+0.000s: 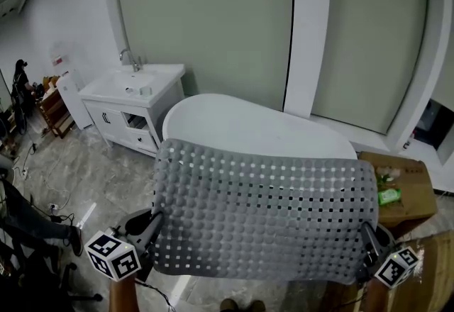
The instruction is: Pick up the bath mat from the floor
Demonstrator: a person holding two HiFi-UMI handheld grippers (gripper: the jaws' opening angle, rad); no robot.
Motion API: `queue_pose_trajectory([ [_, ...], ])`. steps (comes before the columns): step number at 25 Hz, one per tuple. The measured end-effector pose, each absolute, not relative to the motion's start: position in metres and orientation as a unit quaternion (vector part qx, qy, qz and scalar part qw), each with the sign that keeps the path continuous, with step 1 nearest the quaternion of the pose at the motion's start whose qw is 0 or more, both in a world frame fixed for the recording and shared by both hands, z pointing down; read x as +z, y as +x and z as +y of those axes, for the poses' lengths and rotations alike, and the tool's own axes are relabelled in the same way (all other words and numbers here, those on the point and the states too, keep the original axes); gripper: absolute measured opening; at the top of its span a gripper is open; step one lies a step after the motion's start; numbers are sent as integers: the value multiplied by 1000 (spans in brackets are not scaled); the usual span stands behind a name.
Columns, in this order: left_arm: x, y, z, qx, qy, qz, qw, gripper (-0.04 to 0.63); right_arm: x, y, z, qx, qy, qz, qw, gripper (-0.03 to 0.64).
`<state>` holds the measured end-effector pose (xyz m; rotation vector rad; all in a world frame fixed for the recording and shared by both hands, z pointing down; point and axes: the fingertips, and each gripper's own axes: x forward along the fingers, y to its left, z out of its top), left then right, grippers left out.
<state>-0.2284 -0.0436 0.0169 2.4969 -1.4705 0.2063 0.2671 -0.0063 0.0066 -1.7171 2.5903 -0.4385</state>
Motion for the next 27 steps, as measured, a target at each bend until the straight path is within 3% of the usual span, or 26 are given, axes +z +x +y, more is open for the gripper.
queue_pose_trajectory([
  [7, -6, -229, -35, 66, 849, -513, 109, 54, -3, 272, 3, -153, -543, 825, 41, 41],
  [27, -8, -232, -47, 66, 860, -496, 101, 54, -12, 261, 5, -145, -549, 822, 38, 41],
])
